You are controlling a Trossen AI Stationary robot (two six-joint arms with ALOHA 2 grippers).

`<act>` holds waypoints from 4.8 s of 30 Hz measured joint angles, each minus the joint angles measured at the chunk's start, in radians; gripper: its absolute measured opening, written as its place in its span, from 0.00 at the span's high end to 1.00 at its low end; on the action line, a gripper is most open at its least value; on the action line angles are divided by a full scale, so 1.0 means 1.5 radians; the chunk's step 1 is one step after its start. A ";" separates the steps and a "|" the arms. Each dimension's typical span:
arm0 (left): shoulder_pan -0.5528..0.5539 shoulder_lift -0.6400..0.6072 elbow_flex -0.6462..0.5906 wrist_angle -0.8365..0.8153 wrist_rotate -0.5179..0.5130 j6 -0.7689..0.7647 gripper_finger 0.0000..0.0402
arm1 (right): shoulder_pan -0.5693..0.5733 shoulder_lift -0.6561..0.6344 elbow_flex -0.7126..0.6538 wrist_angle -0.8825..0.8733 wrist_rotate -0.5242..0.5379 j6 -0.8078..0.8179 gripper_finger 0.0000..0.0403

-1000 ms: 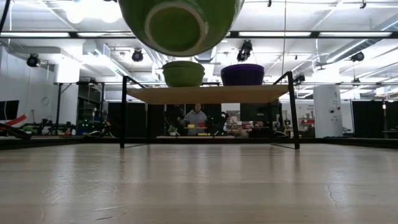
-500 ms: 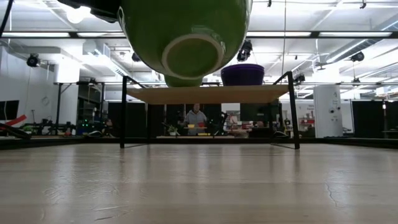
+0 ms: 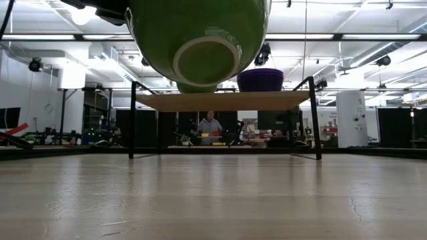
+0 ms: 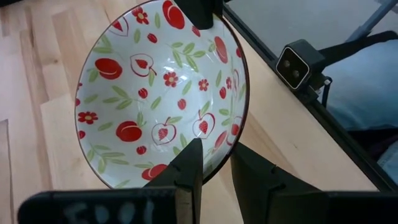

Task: Pick & Place Mini bowls
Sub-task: Stack the red patterned bowl on the red patterned bowl on the shelf

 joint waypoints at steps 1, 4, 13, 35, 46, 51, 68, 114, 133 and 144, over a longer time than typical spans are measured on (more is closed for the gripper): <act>0.000 0.001 0.000 0.000 0.000 -0.004 0.82 | 0.000 0.000 0.000 0.000 0.000 0.000 0.98; 0.000 0.007 0.000 0.004 0.000 -0.009 0.82 | 0.000 0.000 0.000 0.001 0.000 0.000 0.98; 0.000 0.026 0.002 0.016 -0.001 -0.018 0.65 | -0.001 0.000 -0.010 0.009 0.005 0.000 0.98; 0.000 0.019 0.001 0.013 -0.006 -0.020 0.73 | -0.005 0.000 -0.015 0.017 0.010 -0.003 0.98; -0.001 0.019 0.001 0.009 0.000 -0.003 0.90 | -0.011 0.001 -0.015 0.017 0.010 -0.010 0.98; -0.002 0.019 0.000 0.010 0.005 0.012 0.96 | -0.011 0.001 -0.015 0.014 0.012 -0.021 0.98; 0.006 0.000 -0.001 -0.065 -0.060 0.009 0.99 | -0.012 0.001 -0.015 0.010 0.055 0.037 0.70; 0.298 0.000 0.463 -0.641 -0.302 0.080 0.99 | 0.049 -0.005 -0.135 0.021 0.186 0.239 0.82; 0.487 0.016 0.480 -0.590 -0.177 0.159 0.99 | 0.049 -0.004 -0.146 0.039 0.199 0.237 0.84; 0.489 0.086 0.506 -0.638 -0.187 0.202 0.99 | 0.049 -0.004 -0.158 0.053 0.203 0.238 0.83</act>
